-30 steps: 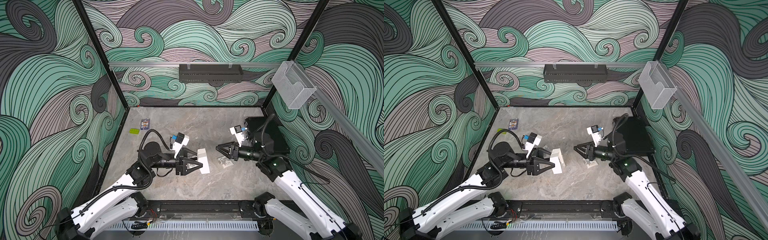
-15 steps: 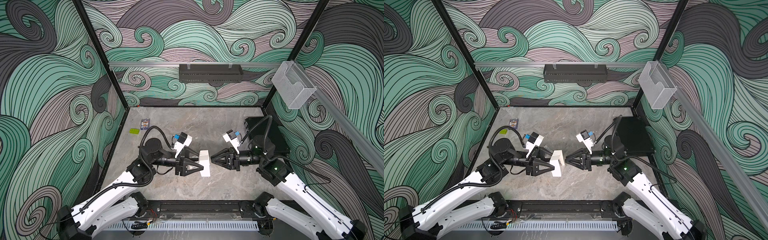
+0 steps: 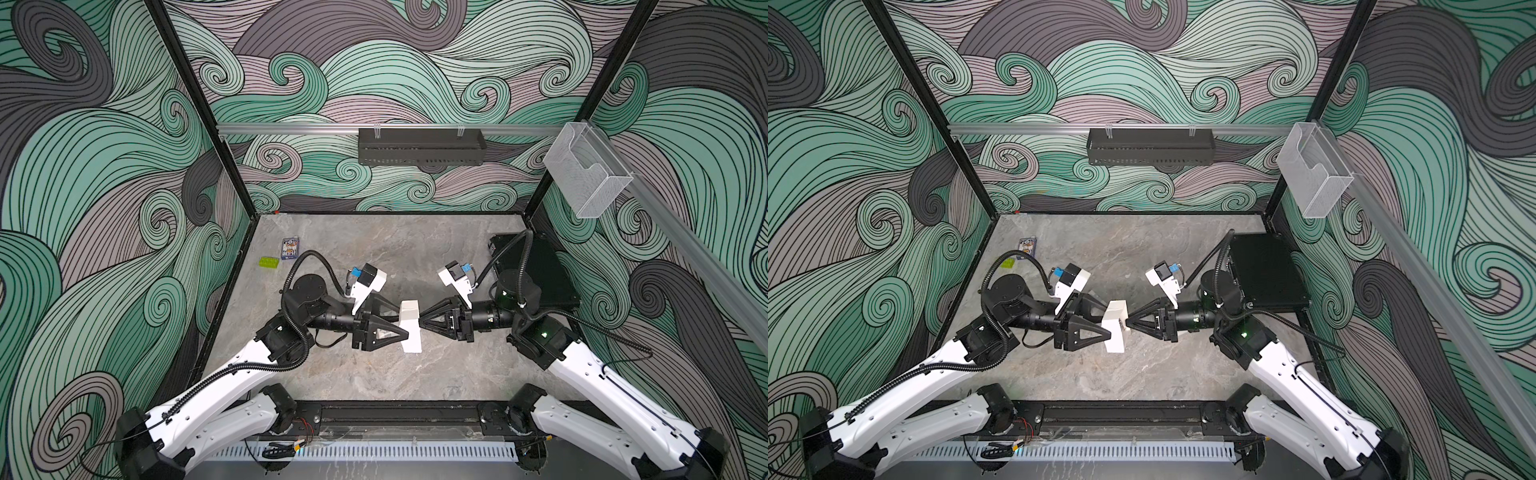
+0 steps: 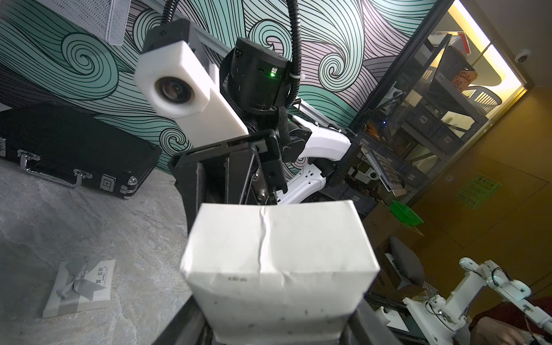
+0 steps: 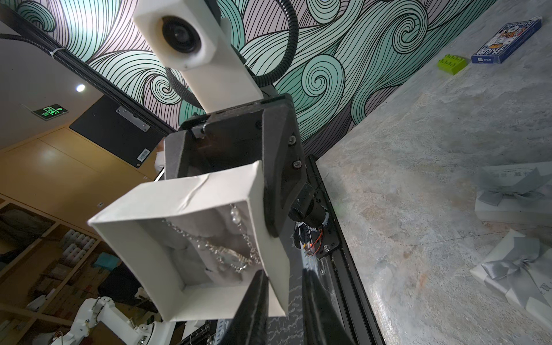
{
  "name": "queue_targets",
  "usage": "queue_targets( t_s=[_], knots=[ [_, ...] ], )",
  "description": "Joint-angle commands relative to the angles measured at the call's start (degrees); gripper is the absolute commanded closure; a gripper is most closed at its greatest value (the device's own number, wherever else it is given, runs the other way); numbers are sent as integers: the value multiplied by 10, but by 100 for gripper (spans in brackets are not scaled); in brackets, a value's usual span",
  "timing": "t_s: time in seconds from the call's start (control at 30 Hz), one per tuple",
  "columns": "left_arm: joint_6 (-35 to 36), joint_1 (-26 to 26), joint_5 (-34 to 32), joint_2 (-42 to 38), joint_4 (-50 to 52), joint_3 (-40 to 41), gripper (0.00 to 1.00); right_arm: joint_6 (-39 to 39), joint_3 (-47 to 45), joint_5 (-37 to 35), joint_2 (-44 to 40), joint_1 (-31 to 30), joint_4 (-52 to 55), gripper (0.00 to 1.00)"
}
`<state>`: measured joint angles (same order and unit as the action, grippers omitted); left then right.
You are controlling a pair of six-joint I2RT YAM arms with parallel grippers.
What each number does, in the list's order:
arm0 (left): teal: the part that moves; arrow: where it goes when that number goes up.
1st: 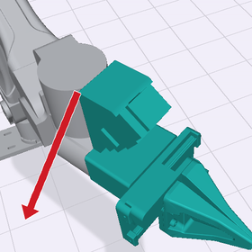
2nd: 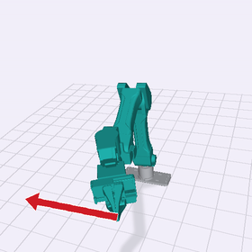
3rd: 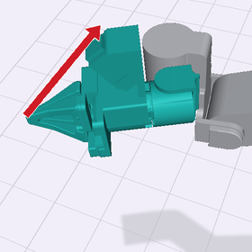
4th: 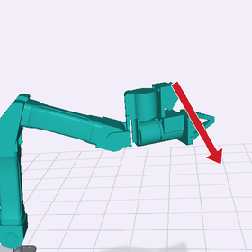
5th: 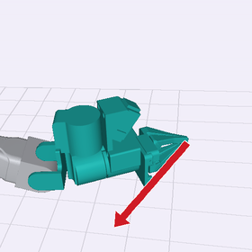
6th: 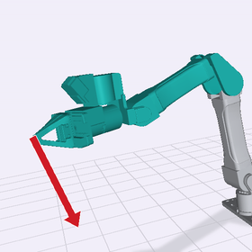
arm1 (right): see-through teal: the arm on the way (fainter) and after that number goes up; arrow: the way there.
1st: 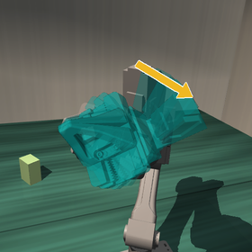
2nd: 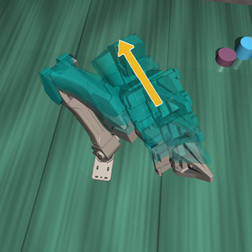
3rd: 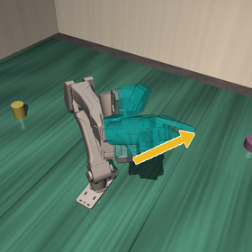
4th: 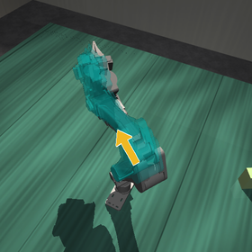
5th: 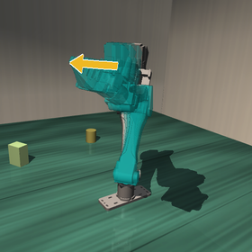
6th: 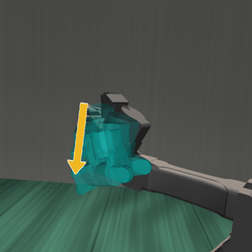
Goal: Take the necklace out of the lift-off lid jewelry box
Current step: Place the jewelry box at the center of the board.
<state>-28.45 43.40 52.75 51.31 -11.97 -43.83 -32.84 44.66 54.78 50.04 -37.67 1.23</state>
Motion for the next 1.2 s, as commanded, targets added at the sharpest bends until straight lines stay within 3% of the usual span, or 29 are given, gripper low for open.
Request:
queue_targets(
  t_s=[0.0, 0.2, 0.4, 0.47, 0.63, 0.73, 0.83, 0.93, 1.07, 1.17],
  knots=[
    [8, 0, 14, 2, -14, -22, 41, 1, 15, -11, 4, -5, -25, 78],
    [7, 0, 15, 7, -21, -20, 41, 0, 16, -15, 12, -8, -34, 84],
    [6, 0, 14, 13, -31, -21, 40, 1, 14, -20, 16, -11, -35, 100],
    [6, 0, 12, 14, -31, -21, 39, 2, 14, -23, 16, -11, -33, 100],
    [19, -1, -6, 23, 5, -27, 16, 15, 17, -50, 10, -11, -4, 100],
    [33, -3, -27, 16, 41, -26, 12, 45, 33, -94, 5, -9, 63, 100],
    [60, -8, -79, -12, 101, -19, 10, 86, 59, -189, 4, -4, 181, 100],
    [87, -11, -196, -50, 175, -10, 7, 118, 83, -322, 14, -2, 287, 100],
    [105, -12, -368, -81, 236, 11, 6, 129, 82, -447, 54, 0, 344, 100],
    [115, -13, -409, -81, 258, 21, 6, 125, 72, -492, 97, 0, 351, 100]
  ],
)
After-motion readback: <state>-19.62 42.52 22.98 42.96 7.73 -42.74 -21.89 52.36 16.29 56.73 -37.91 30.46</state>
